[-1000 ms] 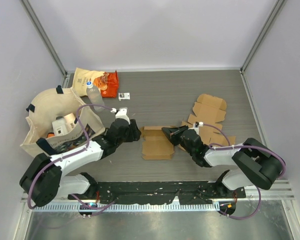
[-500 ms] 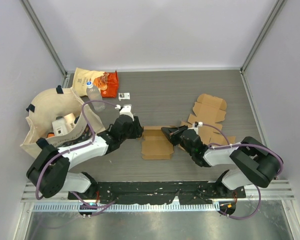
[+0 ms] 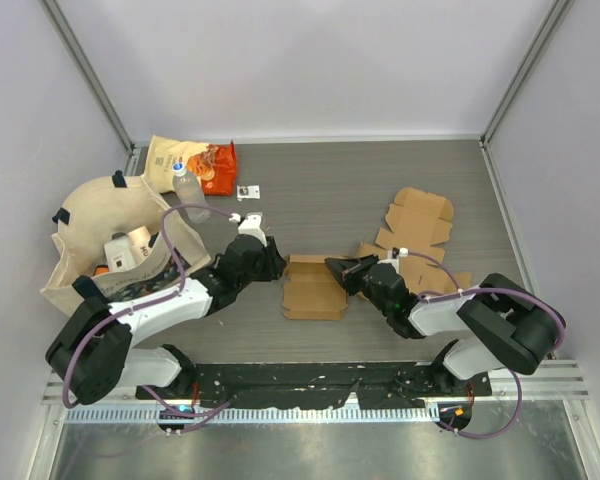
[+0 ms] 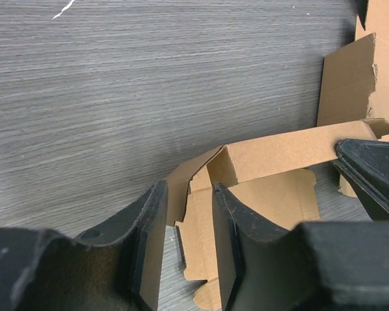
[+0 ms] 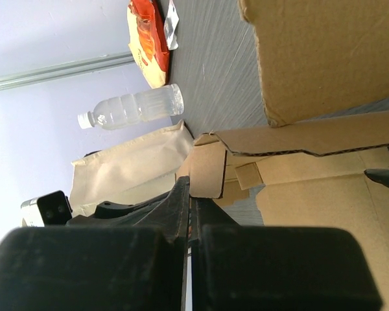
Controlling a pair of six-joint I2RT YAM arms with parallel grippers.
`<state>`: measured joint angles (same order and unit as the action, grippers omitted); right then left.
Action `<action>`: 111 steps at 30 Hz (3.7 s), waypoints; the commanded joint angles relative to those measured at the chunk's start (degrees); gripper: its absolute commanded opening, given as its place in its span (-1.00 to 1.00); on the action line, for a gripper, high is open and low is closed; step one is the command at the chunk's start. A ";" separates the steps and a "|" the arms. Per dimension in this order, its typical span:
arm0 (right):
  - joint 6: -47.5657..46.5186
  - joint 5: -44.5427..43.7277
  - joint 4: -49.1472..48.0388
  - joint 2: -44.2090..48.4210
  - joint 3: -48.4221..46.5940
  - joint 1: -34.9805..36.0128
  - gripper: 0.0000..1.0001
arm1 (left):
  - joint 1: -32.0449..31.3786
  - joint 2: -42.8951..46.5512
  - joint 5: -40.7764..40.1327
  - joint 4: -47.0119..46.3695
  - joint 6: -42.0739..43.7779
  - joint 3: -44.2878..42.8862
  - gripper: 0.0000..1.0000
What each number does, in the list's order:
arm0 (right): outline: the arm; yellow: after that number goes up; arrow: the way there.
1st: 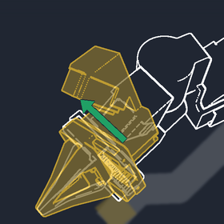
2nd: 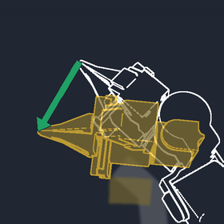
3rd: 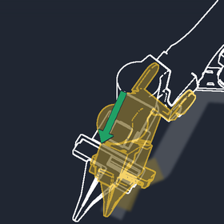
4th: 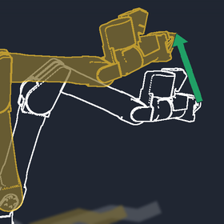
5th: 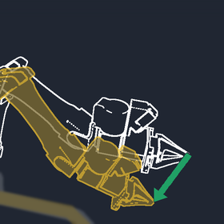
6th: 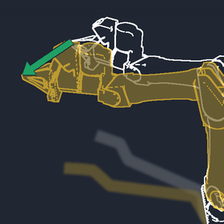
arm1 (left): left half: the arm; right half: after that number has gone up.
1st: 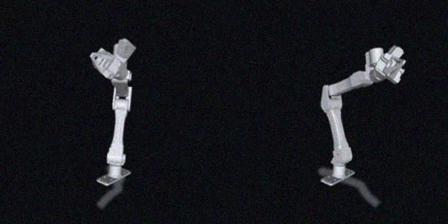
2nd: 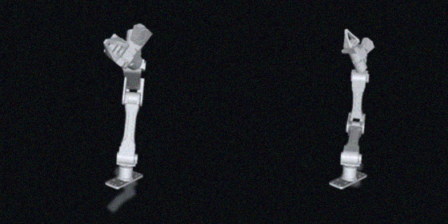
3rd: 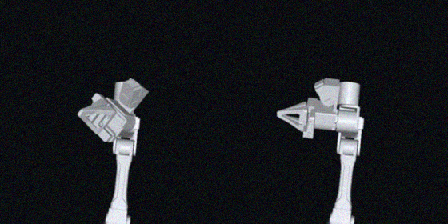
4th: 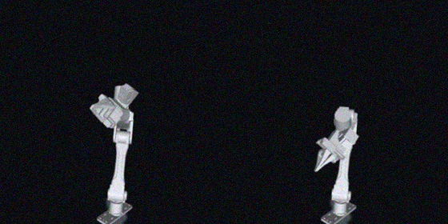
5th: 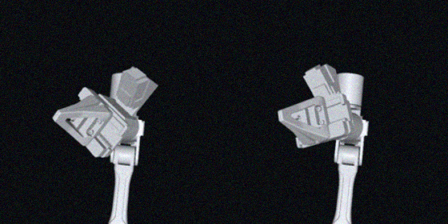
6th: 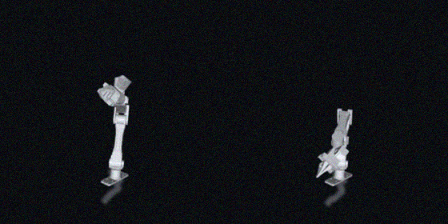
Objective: Fold the paper box
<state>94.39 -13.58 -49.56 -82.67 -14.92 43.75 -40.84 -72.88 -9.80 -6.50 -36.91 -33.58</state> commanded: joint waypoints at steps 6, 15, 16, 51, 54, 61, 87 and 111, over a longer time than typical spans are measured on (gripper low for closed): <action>-1.66 -0.57 -2.82 -1.35 0.68 -0.07 -0.98 | -0.29 -3.14 4.52 -4.92 -1.58 -0.87 -0.55; -1.31 -0.65 -4.14 -2.84 0.94 0.46 -0.99 | -2.93 -4.99 7.43 -6.24 -6.07 -3.15 -0.78; -1.23 -0.65 -4.40 -3.02 1.03 0.46 -0.99 | -3.02 -4.99 7.08 -5.72 -6.07 -3.33 -0.78; -1.14 -0.74 -2.91 -1.52 2.17 0.73 -0.99 | -2.93 4.95 0.63 -2.44 9.92 3.08 -0.30; -1.14 -0.83 -2.82 -1.35 2.17 0.73 -0.99 | -3.54 3.10 1.63 -4.74 10.01 2.65 -0.28; -0.79 -0.30 -3.61 -1.88 2.09 0.73 -0.99 | -5.47 -1.12 0.67 -7.20 13.08 -0.08 -0.17; -0.61 0.84 -4.49 -3.37 1.21 1.60 -0.99 | -14.62 -12.55 -22.71 -28.91 23.55 5.02 -0.46; 0.71 -0.30 -5.11 -6.10 -2.66 3.98 -0.99 | -22.97 -28.46 -48.03 -7.91 7.29 -9.40 -1.00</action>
<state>95.94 -17.28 -55.20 -87.77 -15.51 45.60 -63.24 -99.46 -59.48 -19.22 -27.14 -42.24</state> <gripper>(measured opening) 0.034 0.030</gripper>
